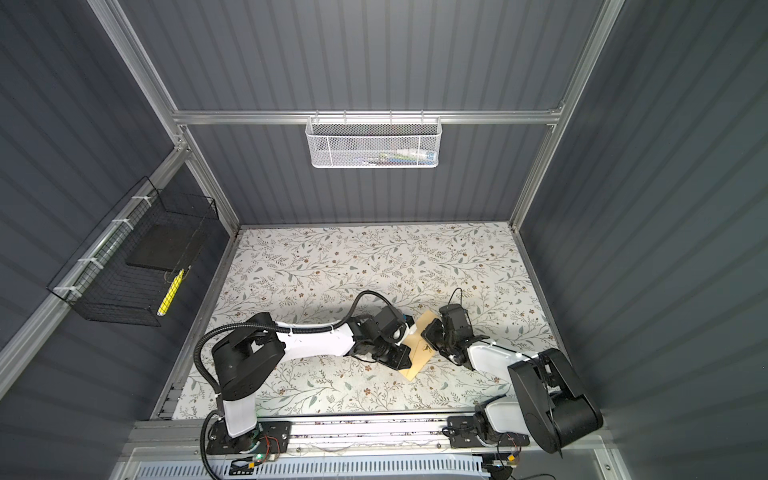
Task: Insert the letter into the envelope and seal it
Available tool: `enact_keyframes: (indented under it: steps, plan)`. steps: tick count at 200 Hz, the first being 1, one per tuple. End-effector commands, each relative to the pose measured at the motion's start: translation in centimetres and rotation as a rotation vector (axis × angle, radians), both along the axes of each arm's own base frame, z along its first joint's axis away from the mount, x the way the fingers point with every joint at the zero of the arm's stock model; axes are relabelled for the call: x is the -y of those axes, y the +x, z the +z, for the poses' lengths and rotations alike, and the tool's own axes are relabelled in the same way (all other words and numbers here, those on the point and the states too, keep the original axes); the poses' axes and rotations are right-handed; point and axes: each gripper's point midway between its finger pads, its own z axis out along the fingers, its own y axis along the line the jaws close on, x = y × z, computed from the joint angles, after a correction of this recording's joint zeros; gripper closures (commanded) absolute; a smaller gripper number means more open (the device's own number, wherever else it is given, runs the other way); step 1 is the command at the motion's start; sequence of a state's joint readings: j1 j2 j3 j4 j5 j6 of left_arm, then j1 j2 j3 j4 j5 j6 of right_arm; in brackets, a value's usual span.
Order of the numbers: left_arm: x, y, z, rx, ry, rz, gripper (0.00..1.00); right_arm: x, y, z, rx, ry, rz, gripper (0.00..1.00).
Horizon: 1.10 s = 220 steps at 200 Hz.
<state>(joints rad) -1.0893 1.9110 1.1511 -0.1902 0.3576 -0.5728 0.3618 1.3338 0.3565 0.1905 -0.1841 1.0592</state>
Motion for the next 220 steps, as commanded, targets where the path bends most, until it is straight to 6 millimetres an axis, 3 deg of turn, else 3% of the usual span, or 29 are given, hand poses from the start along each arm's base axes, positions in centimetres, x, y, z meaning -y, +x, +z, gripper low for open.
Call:
enact_keyframes:
  steps: [1, 33, 59, 146, 174, 220]
  plan:
    - [0.5, 0.0, 0.4, 0.022, 0.005, -0.009, 0.90, 1.0, -2.4, -2.6, -0.121, -0.059, -0.008, 1.00]
    - [0.6, -0.5, 0.3, 0.022, 0.014, -0.027, 0.90, 1.0, -2.5, -2.7, -0.122, -0.056, -0.007, 1.00]
    - [0.1, 0.3, -0.3, 0.071, 0.077, -0.012, 0.91, 0.9, -2.4, -2.6, -0.119, -0.052, -0.006, 1.00]
    - [-1.5, -0.1, -3.2, 0.109, 0.252, -0.013, 0.91, 0.5, -1.9, -0.8, -0.066, -0.023, 0.002, 1.00]
    - [-1.7, -0.3, -3.7, 0.112, 0.273, -0.016, 0.91, 0.3, -1.6, 0.9, -0.020, 0.002, 0.002, 1.00]
    - [-2.1, -0.7, -4.3, 0.101, 0.280, -0.009, 0.91, 1.2, -1.1, 6.7, 0.150, 0.016, 0.000, 1.00]
